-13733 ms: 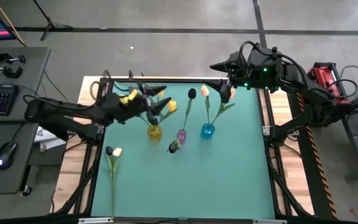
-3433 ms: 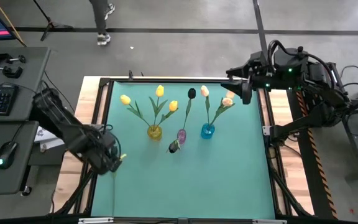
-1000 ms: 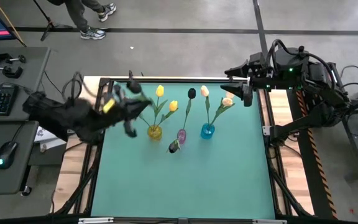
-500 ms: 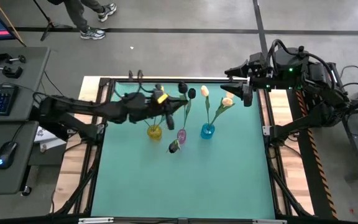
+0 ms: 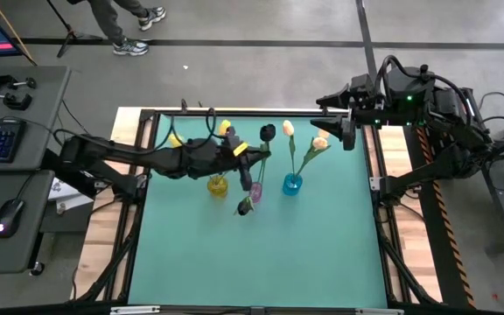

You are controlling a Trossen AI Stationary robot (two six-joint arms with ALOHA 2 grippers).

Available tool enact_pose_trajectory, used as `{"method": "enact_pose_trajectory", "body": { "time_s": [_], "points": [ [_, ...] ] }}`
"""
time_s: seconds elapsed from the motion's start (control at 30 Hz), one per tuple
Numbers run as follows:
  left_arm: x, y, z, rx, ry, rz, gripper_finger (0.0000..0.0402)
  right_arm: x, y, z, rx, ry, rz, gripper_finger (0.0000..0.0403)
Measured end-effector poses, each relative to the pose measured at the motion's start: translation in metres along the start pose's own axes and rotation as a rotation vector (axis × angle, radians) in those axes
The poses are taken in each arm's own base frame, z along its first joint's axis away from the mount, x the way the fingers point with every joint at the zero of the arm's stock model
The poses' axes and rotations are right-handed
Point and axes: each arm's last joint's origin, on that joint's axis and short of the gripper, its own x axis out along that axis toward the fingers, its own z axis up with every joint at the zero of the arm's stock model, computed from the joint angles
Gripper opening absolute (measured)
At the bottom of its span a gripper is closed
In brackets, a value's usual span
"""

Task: Sort flowers into vase by color
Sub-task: Put the black tulip into the purple flower vase

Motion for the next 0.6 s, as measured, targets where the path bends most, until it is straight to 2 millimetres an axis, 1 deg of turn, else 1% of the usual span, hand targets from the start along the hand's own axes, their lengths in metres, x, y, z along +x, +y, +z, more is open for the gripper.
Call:
{"method": "enact_pose_trajectory", "body": {
  "time_s": [0.1,0.17,0.33,0.47,0.6],
  "points": [
    [-0.006,0.0,0.006,0.009,-0.013,-0.004,0.0,0.0,0.0,0.0,-0.012,0.0,0.0,0.0307],
    [-0.009,0.001,0.007,0.016,0.002,0.015,0.0,0.0,0.0,0.0,-0.013,0.0,0.0,0.0307],
    [-0.01,0.001,0.001,0.0,0.06,0.025,0.0,0.0,0.0,0.0,-0.011,0.0,0.0,0.0307],
    [-0.011,-0.001,-0.005,-0.014,0.029,0.013,0.0,0.0,0.0,0.0,-0.01,0.0,0.0,0.0307],
    [-0.011,0.001,-0.012,-0.017,0.04,0.037,0.0,0.0,0.0,0.0,-0.01,0.0,0.0,0.0307]
  ]
}}
